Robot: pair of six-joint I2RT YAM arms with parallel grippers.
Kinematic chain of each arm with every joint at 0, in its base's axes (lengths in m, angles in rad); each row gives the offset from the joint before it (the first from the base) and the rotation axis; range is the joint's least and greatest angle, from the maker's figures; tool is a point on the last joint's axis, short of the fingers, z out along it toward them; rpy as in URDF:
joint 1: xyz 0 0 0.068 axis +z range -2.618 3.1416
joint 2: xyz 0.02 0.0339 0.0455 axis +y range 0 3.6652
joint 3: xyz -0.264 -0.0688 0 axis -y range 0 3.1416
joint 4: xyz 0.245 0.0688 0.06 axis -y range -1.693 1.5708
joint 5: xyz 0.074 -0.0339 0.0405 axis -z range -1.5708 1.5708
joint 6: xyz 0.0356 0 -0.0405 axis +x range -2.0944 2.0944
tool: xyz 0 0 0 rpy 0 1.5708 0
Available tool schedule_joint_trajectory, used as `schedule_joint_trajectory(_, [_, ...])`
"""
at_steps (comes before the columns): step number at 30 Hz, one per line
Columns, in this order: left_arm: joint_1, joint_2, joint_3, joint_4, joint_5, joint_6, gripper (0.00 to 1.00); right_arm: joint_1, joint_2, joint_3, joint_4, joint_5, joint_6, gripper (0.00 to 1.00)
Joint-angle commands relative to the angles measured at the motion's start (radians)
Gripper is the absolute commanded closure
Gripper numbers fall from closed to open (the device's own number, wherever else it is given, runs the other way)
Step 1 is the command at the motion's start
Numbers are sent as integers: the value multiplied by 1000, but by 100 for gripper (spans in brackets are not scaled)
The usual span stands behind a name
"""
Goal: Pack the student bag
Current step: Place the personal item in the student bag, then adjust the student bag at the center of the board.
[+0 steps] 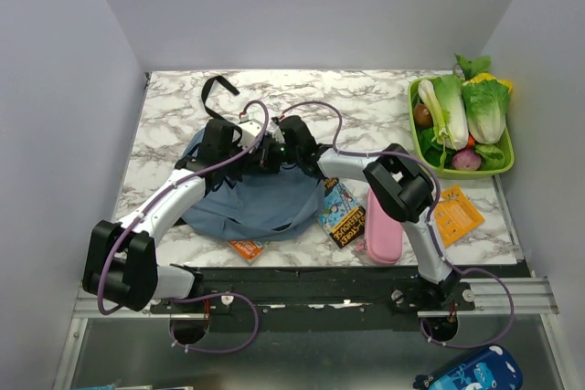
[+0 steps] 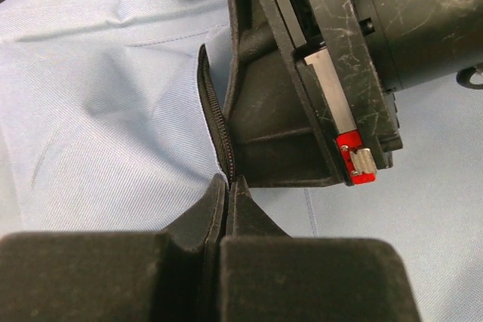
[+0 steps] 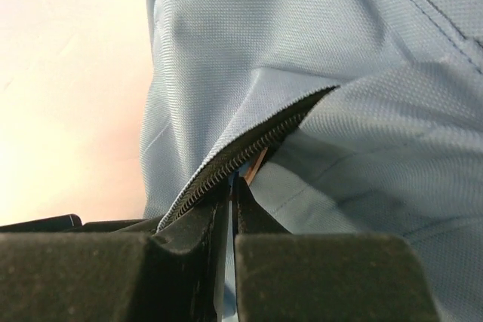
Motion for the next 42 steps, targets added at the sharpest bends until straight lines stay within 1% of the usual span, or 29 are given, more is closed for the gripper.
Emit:
schedule_joint_trajectory(1, [3,5,29,12,57,-22,100,22,49,125,11,-33,38,87])
schedule_joint_trajectory(4, [4,4,38,9,63,-23,100,27,94,153,17,-45,74,88])
schedule_joint_trajectory(6, [4,4,41,4,72,-23,100,30,106,185,-24,-49,61,87])
schedule_joint_trajectory(9, [12,1,43,-7,104,-22,100,18,74,113,0,-41,72,72])
schedule_joint_trajectory(10, [20,4,55,-22,118,-22,100,10,63,93,9,-42,71,62])
schedule_joint_trajectory(11, [44,5,66,-34,144,-25,97,-8,47,67,17,-44,68,55])
schedule_joint_trajectory(12, [60,10,79,-54,207,-23,91,-19,7,20,19,-33,51,50])
schedule_joint_trajectory(13, [75,20,118,-104,239,-20,74,-28,-15,-11,19,-29,43,42])
schedule_joint_trajectory(16, [124,31,193,-213,334,29,50,-59,-88,-95,25,-16,6,36])
schedule_joint_trajectory(18, [158,30,225,-264,368,105,42,-68,-122,-134,22,2,-9,34])
schedule_joint_trajectory(19, [167,33,260,-327,388,145,39,-70,-150,-164,20,11,-30,34])
schedule_joint_trajectory(21, [201,39,296,-404,423,227,38,-71,-177,-187,2,36,-57,33])
schedule_joint_trajectory(22, [213,44,328,-485,446,329,37,-71,-185,-203,-7,43,-81,33])
schedule_joint_trajectory(24, [222,51,354,-578,465,453,37,-71,-213,-209,-41,63,-106,33])
schedule_joint_trajectory(25, [228,57,363,-666,466,550,39,-70,-225,-217,-47,73,-129,34])
schedule_joint_trajectory(27, [228,64,374,-755,465,659,42,-70,-255,-250,-47,94,-144,35])
schedule_joint_trajectory(28, [228,65,377,-840,465,707,46,-68,-265,-260,-52,103,-161,36])
schedule_joint_trajectory(29, [228,67,373,-879,465,804,49,-67,-269,-267,-56,109,-169,36])
schedule_joint_trajectory(31, [228,50,359,-938,454,875,55,-62,-279,-283,-66,120,-182,38])
schedule_joint_trajectory(32, [228,41,334,-938,445,924,56,-60,-279,-286,-66,122,-184,38])
schedule_joint_trajectory(36, [225,-27,287,-909,395,1044,58,-47,-283,-287,-81,140,-209,40])
schedule_joint_trajectory(38, [222,-36,297,-901,387,1060,58,-41,-285,-277,-92,148,-227,40])
schedule_joint_trajectory(42, [199,-12,307,-857,352,1034,55,-31,-280,-263,-101,152,-238,40])
